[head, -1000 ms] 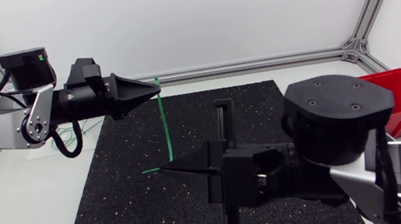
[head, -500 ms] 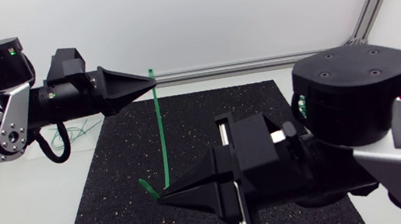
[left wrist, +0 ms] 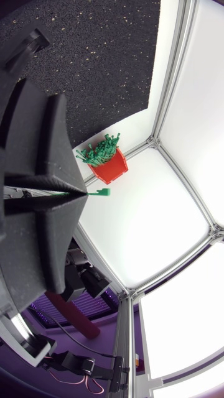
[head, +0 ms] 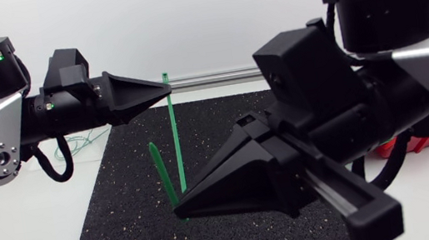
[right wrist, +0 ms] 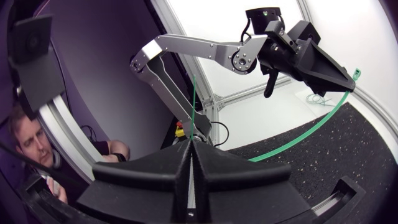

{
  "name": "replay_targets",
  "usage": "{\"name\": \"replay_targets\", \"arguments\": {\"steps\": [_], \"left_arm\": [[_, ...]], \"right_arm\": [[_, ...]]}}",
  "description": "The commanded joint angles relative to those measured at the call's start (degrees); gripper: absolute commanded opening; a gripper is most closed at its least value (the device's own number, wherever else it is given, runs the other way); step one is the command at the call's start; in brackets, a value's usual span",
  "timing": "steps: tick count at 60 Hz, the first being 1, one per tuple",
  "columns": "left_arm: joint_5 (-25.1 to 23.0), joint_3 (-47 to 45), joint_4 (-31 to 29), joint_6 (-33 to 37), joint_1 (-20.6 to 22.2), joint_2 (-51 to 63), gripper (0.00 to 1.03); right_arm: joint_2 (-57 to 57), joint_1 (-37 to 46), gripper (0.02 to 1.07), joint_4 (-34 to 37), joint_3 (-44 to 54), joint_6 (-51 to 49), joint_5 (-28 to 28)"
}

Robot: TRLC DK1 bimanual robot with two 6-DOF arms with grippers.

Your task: Take a green cable tie from the red box, thread the tail through the head to close it, then place it in the transparent bin on the left.

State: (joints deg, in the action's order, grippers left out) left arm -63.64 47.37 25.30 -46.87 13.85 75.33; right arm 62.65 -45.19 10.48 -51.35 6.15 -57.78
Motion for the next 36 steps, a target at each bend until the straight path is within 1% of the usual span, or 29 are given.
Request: {"name": "replay_targets", "arguments": {"steps": [1, 5, 14, 20, 24, 36], "left_arm": [[0.62, -2.02, -0.07, 0.47, 0.57, -1.33, 0.04], [0.97, -2.37, -0.07, 0.73, 0.92, -1.68, 0.04], [1.50, -2.99, -0.07, 1.17, 1.45, -2.82, 0.04], [2.11, -3.69, -0.07, 2.05, 1.97, -3.96, 0.04], [2.55, -4.13, -0.07, 2.75, 2.41, -4.84, 0.04], [4.66, -6.77, -0.07, 5.74, 5.40, -8.97, 0.04]], "right_arm": [[0.72, 0.54, 0.08, 1.74, -2.44, 10.72, -0.67], [-0.87, 1.16, 0.08, -0.90, -2.08, 17.84, 0.30], [-1.66, 2.30, 0.08, -0.64, -3.75, 25.40, 0.21], [-1.13, 2.39, 0.08, 0.51, -4.19, 35.95, -0.49], [-1.57, 3.09, 0.08, 0.59, -4.19, 39.46, -0.40], [-2.45, 2.39, 0.08, 1.56, -4.72, 51.42, -0.84]]}}
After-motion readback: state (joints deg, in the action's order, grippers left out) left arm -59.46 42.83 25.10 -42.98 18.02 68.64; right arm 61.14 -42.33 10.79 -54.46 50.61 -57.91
